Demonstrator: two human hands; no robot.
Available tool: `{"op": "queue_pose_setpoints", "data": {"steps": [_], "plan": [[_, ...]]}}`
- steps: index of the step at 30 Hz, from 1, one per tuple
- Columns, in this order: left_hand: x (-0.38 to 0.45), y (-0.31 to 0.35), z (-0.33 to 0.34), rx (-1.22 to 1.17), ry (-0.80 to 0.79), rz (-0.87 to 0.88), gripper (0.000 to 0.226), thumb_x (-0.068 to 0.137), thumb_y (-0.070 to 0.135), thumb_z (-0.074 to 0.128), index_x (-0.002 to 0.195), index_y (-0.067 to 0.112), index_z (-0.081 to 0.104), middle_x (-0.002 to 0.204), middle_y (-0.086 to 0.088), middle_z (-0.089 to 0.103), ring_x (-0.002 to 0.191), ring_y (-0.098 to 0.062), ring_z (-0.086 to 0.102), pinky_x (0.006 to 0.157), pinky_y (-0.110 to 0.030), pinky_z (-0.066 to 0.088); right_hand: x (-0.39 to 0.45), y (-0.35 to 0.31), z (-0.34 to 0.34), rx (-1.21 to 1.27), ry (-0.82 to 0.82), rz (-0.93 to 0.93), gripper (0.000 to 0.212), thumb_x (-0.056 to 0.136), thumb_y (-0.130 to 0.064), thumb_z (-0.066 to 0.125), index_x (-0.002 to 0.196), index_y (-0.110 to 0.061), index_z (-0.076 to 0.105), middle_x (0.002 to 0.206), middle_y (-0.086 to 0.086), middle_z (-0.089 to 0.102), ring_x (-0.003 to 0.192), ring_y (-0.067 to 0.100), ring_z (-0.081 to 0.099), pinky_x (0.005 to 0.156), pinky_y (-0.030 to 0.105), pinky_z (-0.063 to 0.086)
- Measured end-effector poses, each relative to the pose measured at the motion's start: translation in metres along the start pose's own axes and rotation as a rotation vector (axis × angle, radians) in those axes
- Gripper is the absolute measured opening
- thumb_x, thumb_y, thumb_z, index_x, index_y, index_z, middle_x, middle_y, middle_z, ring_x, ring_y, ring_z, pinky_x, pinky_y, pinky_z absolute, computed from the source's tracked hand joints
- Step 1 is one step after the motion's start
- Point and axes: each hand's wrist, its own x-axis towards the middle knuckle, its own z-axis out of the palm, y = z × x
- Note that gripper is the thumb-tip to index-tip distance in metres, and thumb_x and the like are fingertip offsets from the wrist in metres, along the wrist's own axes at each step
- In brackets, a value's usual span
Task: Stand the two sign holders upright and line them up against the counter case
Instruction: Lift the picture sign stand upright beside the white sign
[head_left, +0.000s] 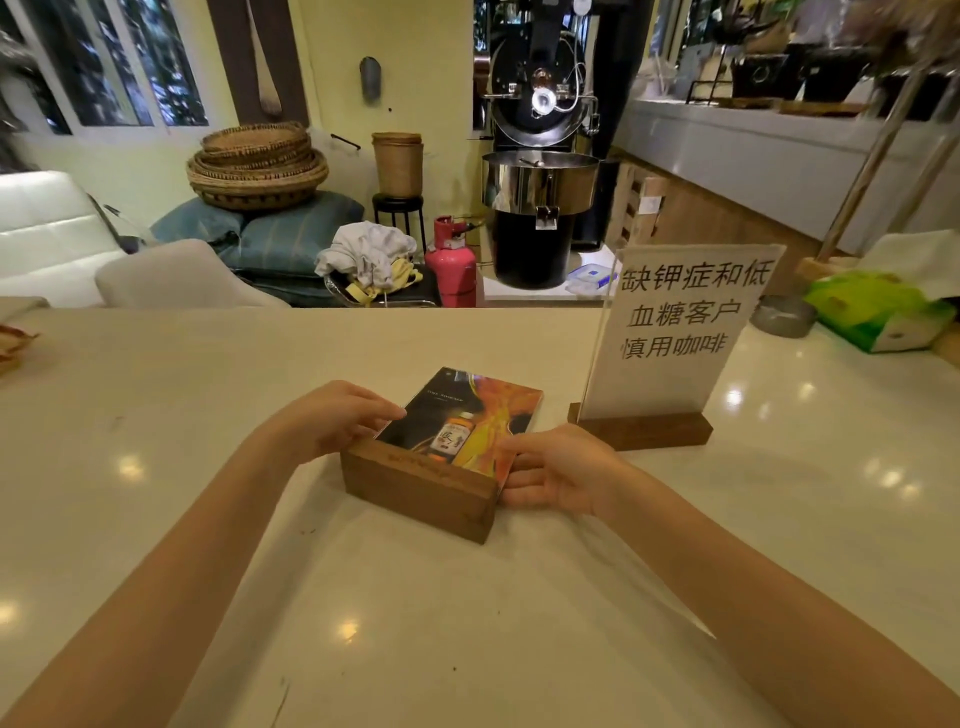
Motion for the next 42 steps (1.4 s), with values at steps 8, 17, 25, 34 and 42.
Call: {"op": "queue_pose_setpoints", "data": {"steps": [8, 17, 25, 34, 42], "plan": [[0.002, -0.004, 0.000, 0.050, -0.011, 0.046, 0.029, 0.075, 0.015, 0.067, 0.103, 0.007, 0.066, 0.089, -0.006, 0.070, 0.072, -0.017, 0.063, 0.065, -0.023, 0.053, 0.000, 0.003, 0.007, -0.060, 0.058, -0.077, 0.018, 0.079, 0.001, 0.065, 0.095, 0.006, 0.059, 0.078, 0.014, 0.070, 0.054, 0.017, 0.070, 0.047, 0.029, 0.058], [-0.006, 0.001, 0.008, -0.039, 0.182, 0.357, 0.029, 0.075, 0.017, 0.068, 0.102, 0.013, 0.056, 0.088, -0.009, 0.067, 0.080, -0.020, 0.063, 0.055, -0.023, 0.050, -0.005, -0.020, -0.004, -0.291, 0.120, -0.454, 0.026, 0.078, -0.009, 0.068, 0.097, -0.012, 0.050, 0.084, 0.007, 0.068, 0.068, 0.016, 0.069, 0.050, 0.026, 0.058], [-0.010, 0.007, 0.009, -0.032, 0.278, 0.565, 0.024, 0.076, 0.014, 0.067, 0.096, 0.013, 0.053, 0.085, -0.010, 0.068, 0.079, -0.023, 0.067, 0.061, -0.030, 0.058, -0.009, -0.019, -0.006, -0.499, 0.239, -0.816, 0.028, 0.084, -0.016, 0.063, 0.103, -0.023, 0.043, 0.081, -0.011, 0.061, 0.071, 0.008, 0.066, 0.058, 0.015, 0.056], [-0.009, 0.005, 0.028, 0.098, 0.479, 0.683, 0.026, 0.077, 0.016, 0.066, 0.094, 0.018, 0.046, 0.083, 0.004, 0.058, 0.070, 0.000, 0.055, 0.058, -0.009, 0.041, -0.004, -0.003, -0.013, -0.555, 0.297, -1.026, 0.028, 0.084, -0.013, 0.062, 0.101, -0.023, 0.043, 0.091, -0.002, 0.064, 0.079, 0.012, 0.065, 0.067, 0.010, 0.052], [-0.008, 0.001, 0.035, 0.141, 0.504, 0.685, 0.032, 0.081, 0.019, 0.061, 0.108, 0.009, 0.047, 0.091, 0.000, 0.057, 0.080, -0.015, 0.056, 0.062, -0.009, 0.041, -0.002, -0.002, -0.018, -0.591, 0.282, -1.048, 0.028, 0.085, -0.013, 0.060, 0.102, -0.025, 0.040, 0.092, -0.004, 0.063, 0.076, 0.005, 0.063, 0.067, 0.007, 0.051]]}}
